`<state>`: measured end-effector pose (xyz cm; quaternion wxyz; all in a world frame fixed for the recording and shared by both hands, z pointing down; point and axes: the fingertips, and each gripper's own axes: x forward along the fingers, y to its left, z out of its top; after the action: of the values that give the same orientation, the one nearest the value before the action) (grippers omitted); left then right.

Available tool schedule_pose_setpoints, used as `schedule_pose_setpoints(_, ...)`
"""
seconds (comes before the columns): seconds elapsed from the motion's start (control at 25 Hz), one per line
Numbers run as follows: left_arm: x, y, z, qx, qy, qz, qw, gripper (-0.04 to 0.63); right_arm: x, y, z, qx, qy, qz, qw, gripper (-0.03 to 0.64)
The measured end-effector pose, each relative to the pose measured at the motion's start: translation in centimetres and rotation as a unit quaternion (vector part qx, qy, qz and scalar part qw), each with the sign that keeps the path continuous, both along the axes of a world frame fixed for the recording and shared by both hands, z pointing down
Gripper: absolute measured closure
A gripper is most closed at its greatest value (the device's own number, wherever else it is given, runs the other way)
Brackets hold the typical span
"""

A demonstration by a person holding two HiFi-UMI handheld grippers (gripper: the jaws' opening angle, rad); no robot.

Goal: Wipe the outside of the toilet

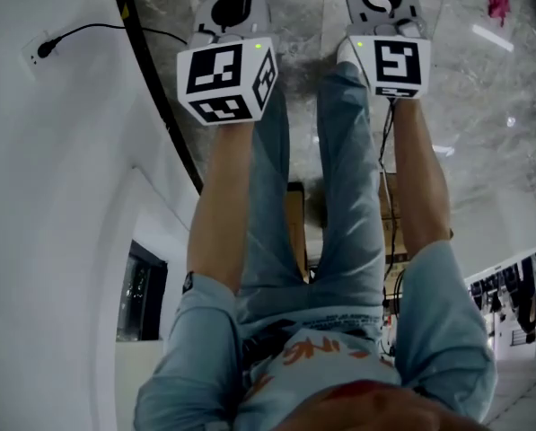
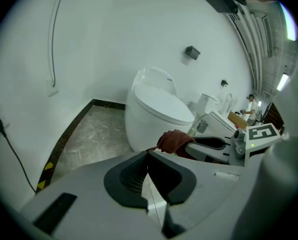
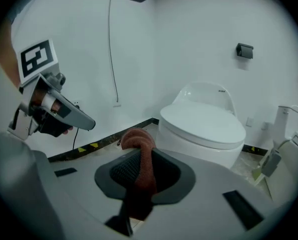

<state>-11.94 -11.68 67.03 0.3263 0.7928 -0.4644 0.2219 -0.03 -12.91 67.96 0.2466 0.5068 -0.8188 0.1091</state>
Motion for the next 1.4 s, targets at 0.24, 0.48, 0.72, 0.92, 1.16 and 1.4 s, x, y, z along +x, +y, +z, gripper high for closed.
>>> schedule_pose_setpoints(0.24, -4.8, 0.1, 0.1, 0.001, 0.011, -0.021, 0.9997, 0.600, -5.2, -3.3, 3.7, -0.028, -0.003, 0.009, 1.000, 0.554)
schedule_pose_setpoints(0.48, -6.5, -0.3, 1.4, -0.013, 0.035, -0.039, 0.9985, 0.600, -6.8, -7.9, 6.5, -0.050, -0.005, 0.066, 0.997, 0.554)
schedule_pose_setpoints(0.72, -7.0, -0.1, 2.7, -0.028, 0.041, -0.034, 0.9982, 0.600, -5.8, -10.5, 7.6, -0.049, 0.005, 0.108, 0.993, 0.554)
schedule_pose_setpoints(0.92, -7.0, 0.1, 3.7, -0.046, 0.036, -0.054, 0.9968, 0.600, -3.8, -11.0, 7.0, -0.046, -0.006, 0.152, 0.987, 0.554)
schedule_pose_setpoints(1.16, -3.9, 0.6, 3.5, -0.047, 0.031, -0.035, 0.9978, 0.600, -0.8, -10.3, 6.3, -0.044, -0.018, 0.168, 0.985, 0.552)
schedule_pose_setpoints(1.4, 0.7, 1.7, 3.6, -0.051, 0.028, -0.006, 0.9983, 0.600, 2.0, -8.6, 6.0, -0.044, -0.024, 0.156, 0.986, 0.551)
